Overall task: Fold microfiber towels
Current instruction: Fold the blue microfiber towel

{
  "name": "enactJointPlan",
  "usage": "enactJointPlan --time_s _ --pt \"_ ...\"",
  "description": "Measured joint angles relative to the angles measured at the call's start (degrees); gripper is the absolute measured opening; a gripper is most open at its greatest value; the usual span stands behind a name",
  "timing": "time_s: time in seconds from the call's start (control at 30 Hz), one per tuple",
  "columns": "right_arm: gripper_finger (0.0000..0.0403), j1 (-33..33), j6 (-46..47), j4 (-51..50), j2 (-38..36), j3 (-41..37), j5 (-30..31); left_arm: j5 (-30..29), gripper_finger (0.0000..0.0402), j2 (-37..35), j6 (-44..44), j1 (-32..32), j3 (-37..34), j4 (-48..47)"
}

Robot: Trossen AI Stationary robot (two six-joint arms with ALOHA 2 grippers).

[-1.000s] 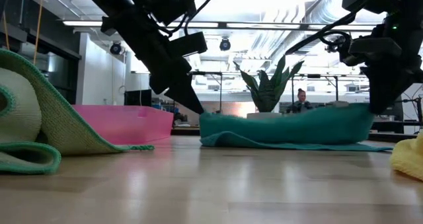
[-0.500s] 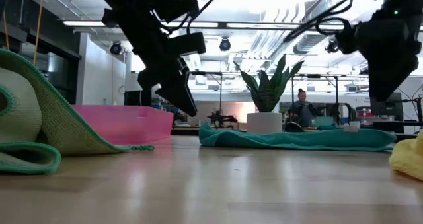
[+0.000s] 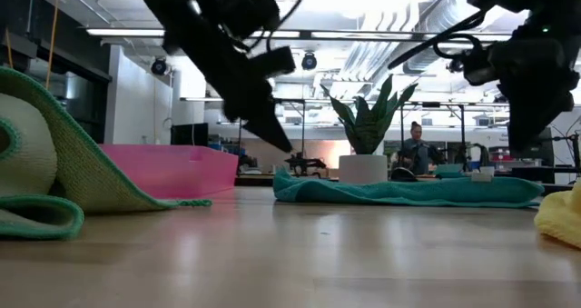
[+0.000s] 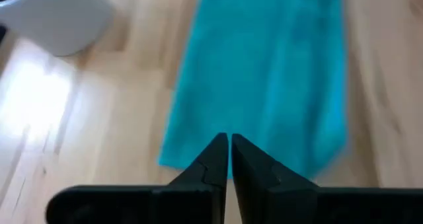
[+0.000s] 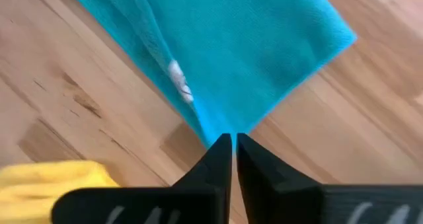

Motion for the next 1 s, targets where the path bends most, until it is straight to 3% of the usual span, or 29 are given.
enactJointPlan --time_s 0.17,0.5,0.67,0.87,1.0 --pt "0.0018 0.0 1.64 2.69 -0.02 -0.51 -0.04 2.19 0.0003 3.5 -3.1 1.98 -0.02 1.1" --pt "0.0006 0.0 1.46 3.75 -0.02 -0.51 -0.01 12.68 0.0001 3.61 -3.53 2.01 -0.02 -0.1" --pt "0.0003 0.0 1.62 3.89 -0.02 -0.51 -0.01 14.33 0.0 3.4 -3.52 1.66 -0.03 -0.77" --pt "0.0002 0.0 1.46 4.16 -0.02 -0.51 0.02 28.0 0.0 2.97 -3.81 1.44 -0.04 -1.88" --pt "0.0001 0.0 1.46 4.18 -0.02 -0.51 0.8 29.2 0.0 3.58 -3.86 0.06 -0.11 -5.09"
